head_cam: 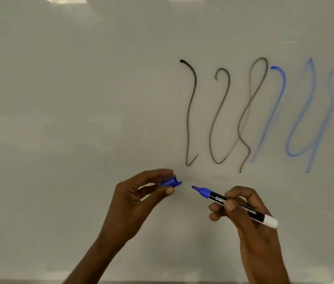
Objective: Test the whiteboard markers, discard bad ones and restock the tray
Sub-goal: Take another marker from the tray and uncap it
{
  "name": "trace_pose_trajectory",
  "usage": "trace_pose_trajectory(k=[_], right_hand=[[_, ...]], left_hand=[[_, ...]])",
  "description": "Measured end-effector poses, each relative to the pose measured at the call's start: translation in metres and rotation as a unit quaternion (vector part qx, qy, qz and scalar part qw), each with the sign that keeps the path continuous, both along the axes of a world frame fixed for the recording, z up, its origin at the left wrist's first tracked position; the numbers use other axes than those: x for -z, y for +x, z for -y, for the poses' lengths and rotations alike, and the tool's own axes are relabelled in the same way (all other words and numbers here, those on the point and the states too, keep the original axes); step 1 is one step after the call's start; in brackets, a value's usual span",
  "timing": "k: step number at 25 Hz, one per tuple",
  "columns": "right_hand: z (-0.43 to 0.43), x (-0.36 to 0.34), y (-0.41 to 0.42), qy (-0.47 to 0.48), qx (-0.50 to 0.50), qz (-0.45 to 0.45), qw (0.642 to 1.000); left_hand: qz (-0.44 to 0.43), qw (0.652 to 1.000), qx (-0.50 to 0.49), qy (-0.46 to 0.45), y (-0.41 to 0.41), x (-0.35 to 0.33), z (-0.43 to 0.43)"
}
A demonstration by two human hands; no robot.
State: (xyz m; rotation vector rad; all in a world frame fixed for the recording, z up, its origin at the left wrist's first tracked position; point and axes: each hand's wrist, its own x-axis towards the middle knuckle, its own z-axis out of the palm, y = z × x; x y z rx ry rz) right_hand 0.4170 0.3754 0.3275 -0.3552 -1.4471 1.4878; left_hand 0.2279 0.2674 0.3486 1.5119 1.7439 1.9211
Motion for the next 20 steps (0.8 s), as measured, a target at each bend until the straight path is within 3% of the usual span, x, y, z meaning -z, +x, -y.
trace_pose_trajectory(k=[6,10,13,20], right_hand=[[0.043,0.019,-0.051,-0.001,-0.007,0.078,0.997],[0.055,0.025,-0.064,0.040,-0.012,0.198,0.979],[0.064,0.027,-0.072,0.062,-0.043,0.279,0.957],[0.097,0.057,-0.102,0.076,-0.050,0.333,0.939]], left_hand=[[0.048,0.996,0.040,-0.056,-0.045,0.036,0.037],[0.014,0.990,0.090,-0.108,-0.073,0.053,0.062],[0.039,0.981,0.118,-0.147,-0.090,0.065,0.080],[0.114,0.979,0.064,-0.155,-0.103,0.123,0.109]])
